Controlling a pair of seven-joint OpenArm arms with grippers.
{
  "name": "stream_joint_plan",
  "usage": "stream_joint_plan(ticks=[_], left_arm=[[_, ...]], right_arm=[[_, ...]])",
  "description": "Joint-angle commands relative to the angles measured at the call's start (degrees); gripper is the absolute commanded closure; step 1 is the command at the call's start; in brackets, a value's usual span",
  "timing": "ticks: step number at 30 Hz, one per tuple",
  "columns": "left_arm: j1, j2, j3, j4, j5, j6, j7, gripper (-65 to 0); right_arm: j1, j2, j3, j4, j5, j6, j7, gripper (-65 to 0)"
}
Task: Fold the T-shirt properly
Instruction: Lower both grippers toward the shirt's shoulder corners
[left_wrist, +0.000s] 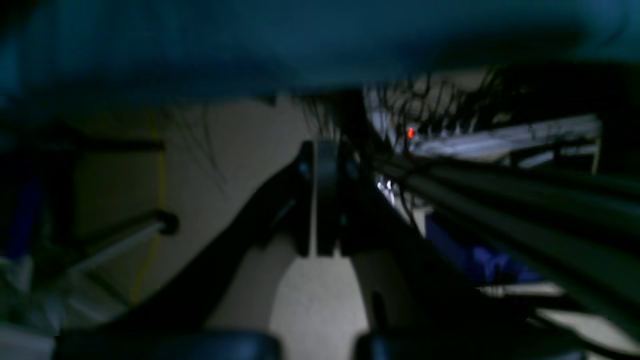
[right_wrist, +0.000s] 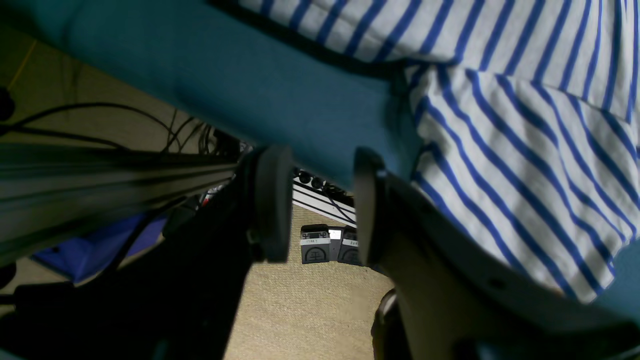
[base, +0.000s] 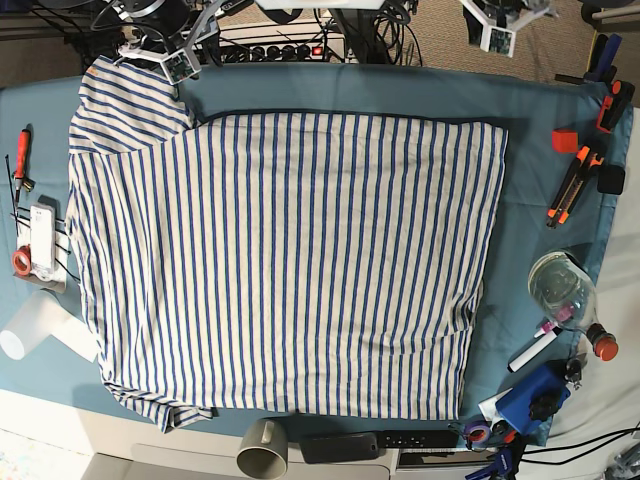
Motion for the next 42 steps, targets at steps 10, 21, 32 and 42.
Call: stream_joint_plan(ticks=[10,21,32,42], left_arm=[[-7.5,-0.2,-0.1,3.0,1.7,-0.2,3.3,-21.5],[-13.4,-0.2,-0.1,3.0,1.7,-0.2,5.5,-21.5],[-13.6,-0.2,-0.1,3.0,1.7,-0.2,5.4,-21.5],[-13.6,-0.2,-0.1,3.0,1.7,-0.2,5.4,-21.5]], right_arm=[[-0.2,-0.6,0.2,0.9,-10.6,-5.9,0.6,-21.1],[0.9,-0.7,0.2,0.9,-10.6,-6.1,-0.9,-29.3],[5.9,-0.8,0.3,0.9,-13.9,-9.4,-5.5,-29.6],[8.0,-0.8,12.9,0.9,-21.3,-15.3,-3.2,-29.6]])
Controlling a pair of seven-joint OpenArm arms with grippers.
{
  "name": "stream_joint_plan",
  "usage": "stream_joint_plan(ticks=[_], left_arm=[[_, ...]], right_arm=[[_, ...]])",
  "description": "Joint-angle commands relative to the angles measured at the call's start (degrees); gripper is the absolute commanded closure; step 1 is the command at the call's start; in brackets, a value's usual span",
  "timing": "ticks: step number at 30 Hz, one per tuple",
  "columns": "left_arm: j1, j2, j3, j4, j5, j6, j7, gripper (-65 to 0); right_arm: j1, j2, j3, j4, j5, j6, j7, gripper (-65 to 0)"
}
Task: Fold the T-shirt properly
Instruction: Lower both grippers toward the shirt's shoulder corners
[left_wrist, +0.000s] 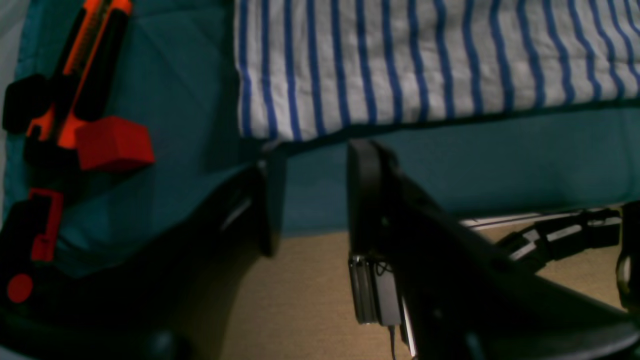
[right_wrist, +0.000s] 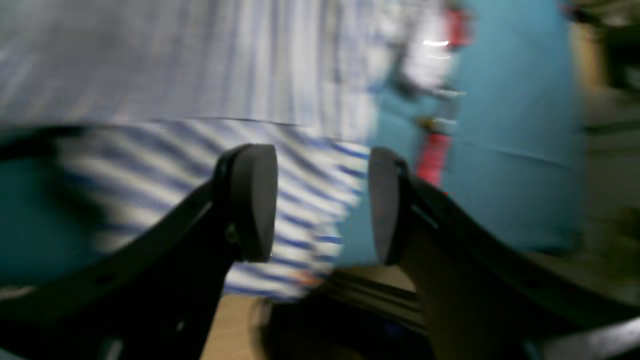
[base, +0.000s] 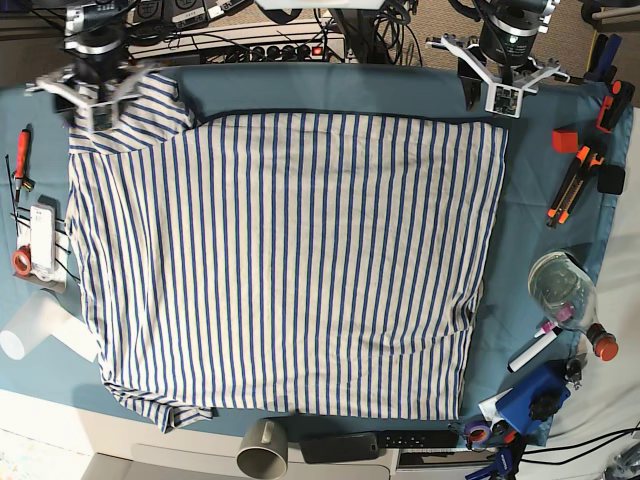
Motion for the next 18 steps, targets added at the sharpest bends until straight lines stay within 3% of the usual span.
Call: stream_joint_plan(ticks=[1,4,9,14,18], left_arm=[[0.6,-0.2,-0.1,0.9,0.1,0.0,-1.2,-21.5],[0.6,-0.2,-0.1,0.9,0.1,0.0,-1.2,-21.5],[0.6,-0.2,-0.1,0.9,0.1,0.0,-1.2,-21.5],[0.6,-0.2,-0.1,0.9,0.1,0.0,-1.2,-21.5],[0.6,-0.2,-0.1,0.9,0.1,0.0,-1.2,-21.5]], right_arm=[[-0.4,0.5,1.3,0.9,-2.3,-1.0,1.1,-29.6],[-0.4,0.5,2.6,0.9,-4.7,-1.0,0.9,-29.6],[-0.4,0.5,2.6,0.9,-2.2,-1.4,-4.0,-29.6],[0.5,0.5,2.6,0.9,9.4,-3.4,-4.0,-29.6],[3.3,0.5,3.7,0.9,14.0,-3.4,-4.1,-29.6]])
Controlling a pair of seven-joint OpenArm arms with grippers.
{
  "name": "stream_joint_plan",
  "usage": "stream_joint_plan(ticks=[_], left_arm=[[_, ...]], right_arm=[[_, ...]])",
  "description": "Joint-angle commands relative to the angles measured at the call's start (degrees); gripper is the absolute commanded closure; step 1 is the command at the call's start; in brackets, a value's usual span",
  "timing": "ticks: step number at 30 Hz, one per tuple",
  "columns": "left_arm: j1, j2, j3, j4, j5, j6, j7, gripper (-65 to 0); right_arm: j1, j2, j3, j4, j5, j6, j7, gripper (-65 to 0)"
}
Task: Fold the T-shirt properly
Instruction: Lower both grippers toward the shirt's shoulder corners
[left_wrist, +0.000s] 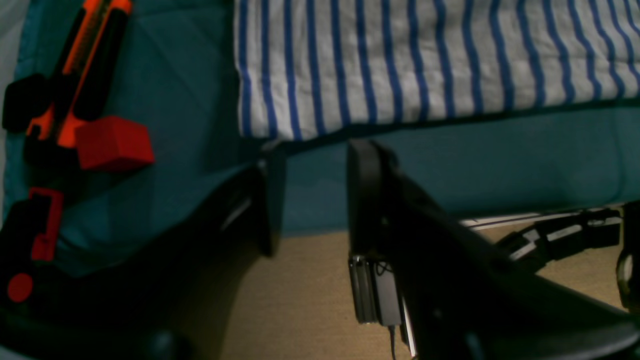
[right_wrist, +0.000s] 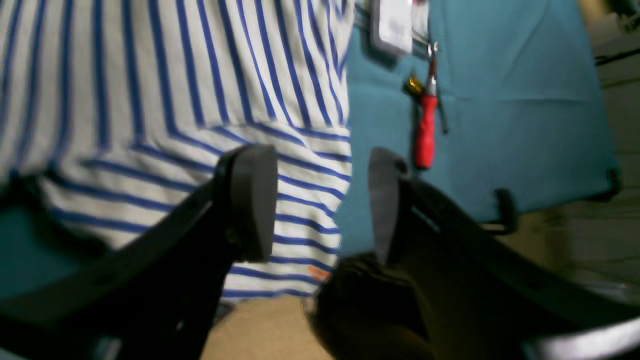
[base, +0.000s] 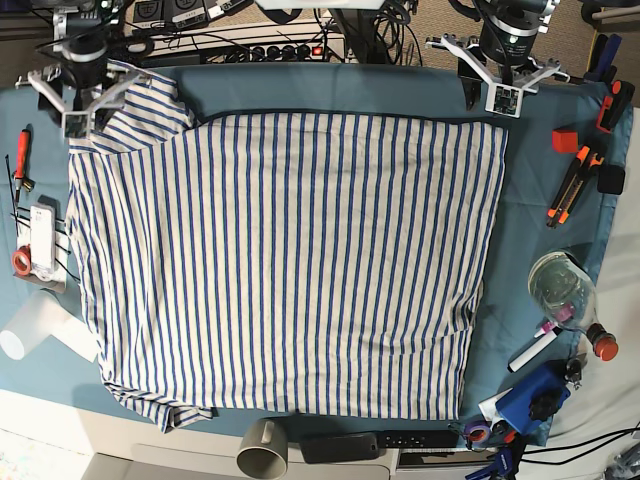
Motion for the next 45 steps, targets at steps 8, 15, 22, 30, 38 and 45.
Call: stream_joint_plan(ticks=[8,15,22,30,38,45], left_arm=[[0.6,-0.1,-0.1,0.9,0.0,0.0,-1.2,-21.5],[0.6,-0.1,-0.1,0.9,0.0,0.0,-1.2,-21.5],[0.6,-0.1,-0.1,0.9,0.0,0.0,-1.2,-21.5],[0.6,-0.1,-0.1,0.9,0.0,0.0,-1.2,-21.5],[0.6,-0.1,-0.1,0.9,0.0,0.0,-1.3,-21.5],[-1.1,-0.1,-0.1,0.9,0.0,0.0,-1.6,-21.5]], right_arm=[[0.3,-0.2,13.8,0.9,13.4,3.9,0.8,-29.6],[5.1,-1.7,27.5,-18.5,34.2,21.2,-0.7,-29.6],[11.4,-0.5,34.7,-31.9,50.1,34.1,-11.1,-29.6],[11.4,-0.1,35.0,-32.2,46.6,34.4,-10.4,-29.6],[11.7,-0.1,35.0,-32.2,45.3,34.4,-8.9,-29.6],[16.1,-0.1,34.9,-34.8,41.5,34.4,-9.2,-29.6]])
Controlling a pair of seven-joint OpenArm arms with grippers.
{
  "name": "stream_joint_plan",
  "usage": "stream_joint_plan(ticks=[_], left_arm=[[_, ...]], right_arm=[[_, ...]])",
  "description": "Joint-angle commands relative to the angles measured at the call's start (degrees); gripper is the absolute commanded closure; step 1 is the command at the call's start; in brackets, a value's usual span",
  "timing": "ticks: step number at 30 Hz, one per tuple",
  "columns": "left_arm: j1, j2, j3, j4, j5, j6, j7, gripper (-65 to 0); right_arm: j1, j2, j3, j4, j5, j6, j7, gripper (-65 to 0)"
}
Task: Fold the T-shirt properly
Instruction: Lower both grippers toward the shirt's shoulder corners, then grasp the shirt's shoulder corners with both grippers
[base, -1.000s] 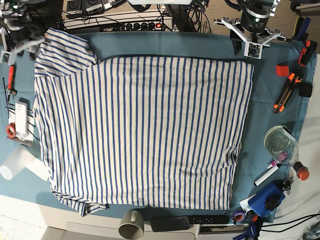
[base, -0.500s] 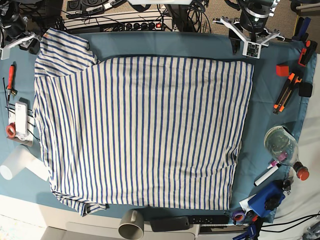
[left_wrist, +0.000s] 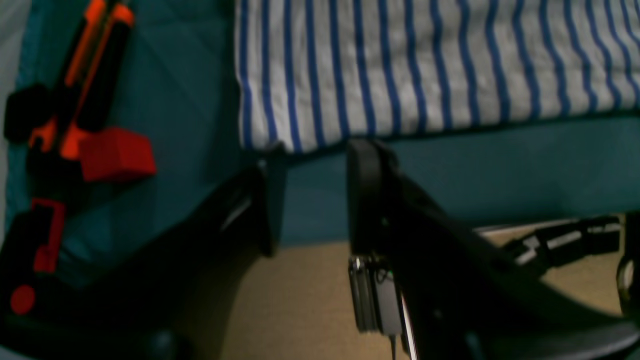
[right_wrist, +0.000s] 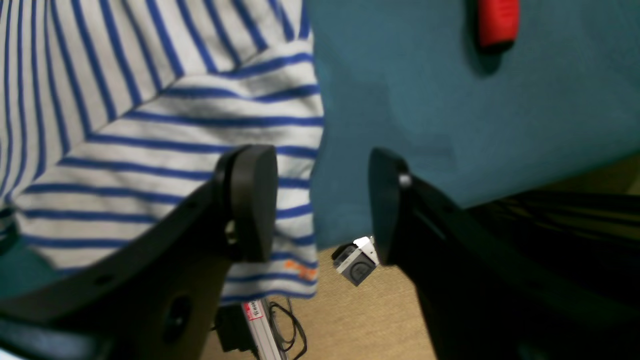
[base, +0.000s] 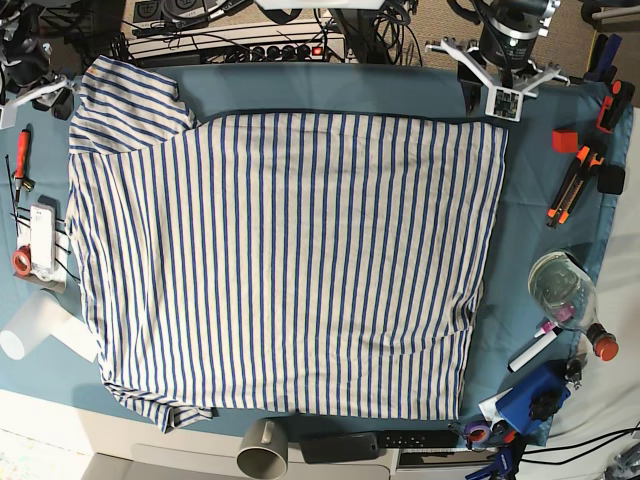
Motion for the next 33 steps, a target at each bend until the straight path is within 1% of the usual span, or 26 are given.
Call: stream_joint_plan(ticks=[1,6,8,10,12,17,19,22,25,29,33], left_arm=[[0.2,-0.2,-0.1,0.9,0.2,0.2,-1.3,-21.5],[0.1,-0.2,-0.1,0.9,0.2,0.2,-1.2,-21.5],[0.1,-0.2,-0.1,0.9,0.2,0.2,-1.2,-21.5],[0.1,-0.2,-0.1,0.9,0.2,0.2,-1.2,-21.5],[0.1,-0.2,-0.1,0.9,0.2,0.2,-1.2,-21.5],[0.1,-0.2,-0.1,0.9,0.2,0.2,-1.2,-21.5],[0.1,-0.2,-0.1,0.9,0.2,0.2,-1.2,-21.5],[0.1,-0.2,-0.1,0.9,0.2,0.2,-1.2,-21.5],[-0.1,-0.2,-0.1,0.9,-0.1,0.2,-1.3,-21.5],[-1.6,-0.2,-0.1,0.9,-2.9,0.2,-1.2,-21.5],[-4.2,-0.2,-0.1,0.9,-3.1,0.2,-1.1,-22.1]], right_arm=[[0.4,1.1,0.5,-0.6,0.5,0.1,0.9,-29.6],[2.3,1.1,0.4,-8.6,1.1,0.4,0.6,-29.6],[2.3,1.1,0.4,-11.1,3.2,3.1,0.0,-29.6],[2.3,1.1,0.4,-12.6,7.0,5.8,-2.0,-29.6],[2.3,1.1,0.4,-13.3,9.7,7.0,-3.5,-29.6],[2.3,1.1,0.3,-13.3,10.0,6.9,-3.9,-29.6],[2.3,1.1,-0.2,-13.3,10.0,6.9,-5.1,-29.6],[2.3,1.1,-2.6,-13.3,10.0,6.9,-6.3,-29.6],[2.3,1.1,-6.4,-13.3,10.0,6.9,-5.1,-29.6],[2.3,1.0,-10.6,-13.3,9.4,6.9,-4.5,-29.6],[2.3,0.9,-10.8,-13.3,9.3,6.9,-4.0,-29.6]])
